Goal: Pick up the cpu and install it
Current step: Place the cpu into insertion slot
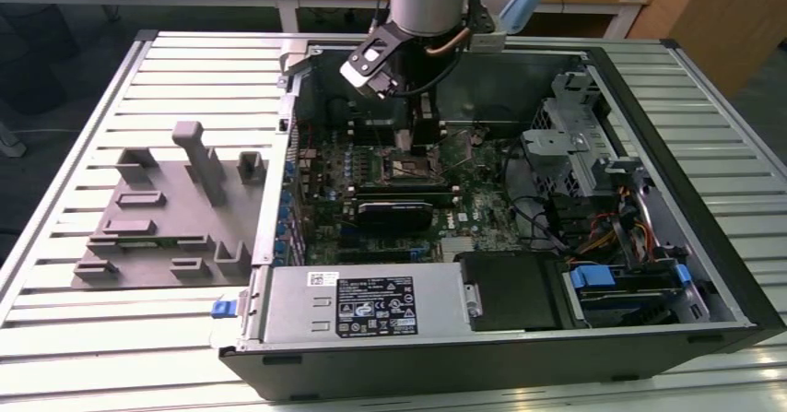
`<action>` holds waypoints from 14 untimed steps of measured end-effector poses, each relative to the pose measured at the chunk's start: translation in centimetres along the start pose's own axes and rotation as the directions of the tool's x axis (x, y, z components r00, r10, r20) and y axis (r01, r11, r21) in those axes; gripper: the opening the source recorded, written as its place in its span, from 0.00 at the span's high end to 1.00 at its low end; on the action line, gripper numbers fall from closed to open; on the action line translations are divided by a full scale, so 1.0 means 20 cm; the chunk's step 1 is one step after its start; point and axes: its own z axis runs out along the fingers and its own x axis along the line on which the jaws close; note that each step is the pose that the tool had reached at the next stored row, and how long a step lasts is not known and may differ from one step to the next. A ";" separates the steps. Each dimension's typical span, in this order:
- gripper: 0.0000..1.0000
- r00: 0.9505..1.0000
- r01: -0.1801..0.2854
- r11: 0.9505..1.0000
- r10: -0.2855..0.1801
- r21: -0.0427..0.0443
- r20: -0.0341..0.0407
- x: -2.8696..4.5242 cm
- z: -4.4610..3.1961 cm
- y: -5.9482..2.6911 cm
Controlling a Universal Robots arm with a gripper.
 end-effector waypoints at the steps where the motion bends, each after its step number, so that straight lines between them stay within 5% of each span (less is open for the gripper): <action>1: 0.46 1.000 0.000 1.000 0.000 -0.001 0.004 0.000 0.004 0.000; 5: 0.46 1.000 0.001 1.000 -0.001 -0.003 0.021 0.001 0.023 -0.001; 14: 0.46 0.999 0.031 1.000 -0.031 -0.005 0.021 0.003 0.074 -0.002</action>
